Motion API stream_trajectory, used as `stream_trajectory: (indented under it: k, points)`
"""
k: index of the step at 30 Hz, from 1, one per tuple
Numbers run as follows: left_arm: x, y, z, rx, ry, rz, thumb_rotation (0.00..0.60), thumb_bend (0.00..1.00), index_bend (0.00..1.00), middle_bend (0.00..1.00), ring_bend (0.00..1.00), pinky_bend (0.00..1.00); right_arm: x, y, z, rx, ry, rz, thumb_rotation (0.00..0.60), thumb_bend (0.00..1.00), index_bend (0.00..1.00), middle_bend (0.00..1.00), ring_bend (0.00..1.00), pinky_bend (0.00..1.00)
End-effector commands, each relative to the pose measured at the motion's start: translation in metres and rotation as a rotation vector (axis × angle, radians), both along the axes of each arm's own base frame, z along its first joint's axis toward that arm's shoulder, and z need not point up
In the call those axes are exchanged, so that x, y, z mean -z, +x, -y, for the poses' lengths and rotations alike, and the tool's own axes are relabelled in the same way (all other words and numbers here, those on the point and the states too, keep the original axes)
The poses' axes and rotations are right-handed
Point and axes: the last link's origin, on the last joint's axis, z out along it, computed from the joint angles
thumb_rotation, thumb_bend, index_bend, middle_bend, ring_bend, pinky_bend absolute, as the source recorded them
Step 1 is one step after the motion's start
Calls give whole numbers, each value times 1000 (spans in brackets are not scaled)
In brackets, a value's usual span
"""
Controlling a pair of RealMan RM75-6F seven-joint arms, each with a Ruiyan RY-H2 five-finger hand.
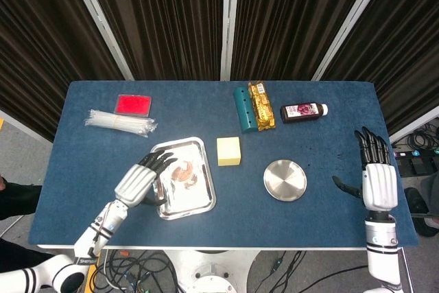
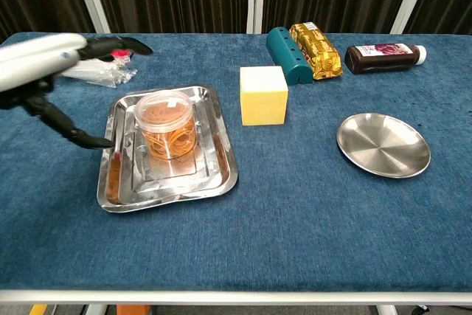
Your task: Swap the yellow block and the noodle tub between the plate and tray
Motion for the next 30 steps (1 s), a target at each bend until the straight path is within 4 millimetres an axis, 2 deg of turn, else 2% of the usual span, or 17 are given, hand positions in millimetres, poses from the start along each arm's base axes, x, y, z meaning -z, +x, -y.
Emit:
stream_trajectory:
  k: [1, 10, 15, 21, 24, 30]
  points:
    - [13, 16, -15, 9, -41, -17, 600, 0, 99, 66, 0, 116, -6, 0, -2, -20, -24, -12, 600, 14, 0, 0, 0, 0]
    - [36, 23, -44, 5, -101, -45, 600, 3, 99, 66, 0, 128, -2, -4, -1, 6, -4, -17, 600, 14, 0, 0, 0, 0]
    - [45, 23, -52, -3, -129, -54, 600, 69, 132, 91, 18, 198, -2, -6, -2, 19, -2, -12, 600, 15, 0, 0, 0, 0]
    - [49, 22, -57, -20, -135, -51, 600, 218, 227, 191, 129, 328, -3, -7, -4, 24, -5, -7, 600, 20, 0, 0, 0, 0]
    - [49, 24, -58, -11, -119, -55, 600, 241, 291, 255, 194, 397, -3, -8, -5, 22, -5, -9, 600, 38, 0, 0, 0, 0]
    - [42, 33, -58, 31, -79, -23, 600, 251, 355, 370, 305, 531, -5, -9, -5, 28, -12, -4, 600, 40, 0, 0, 0, 0]
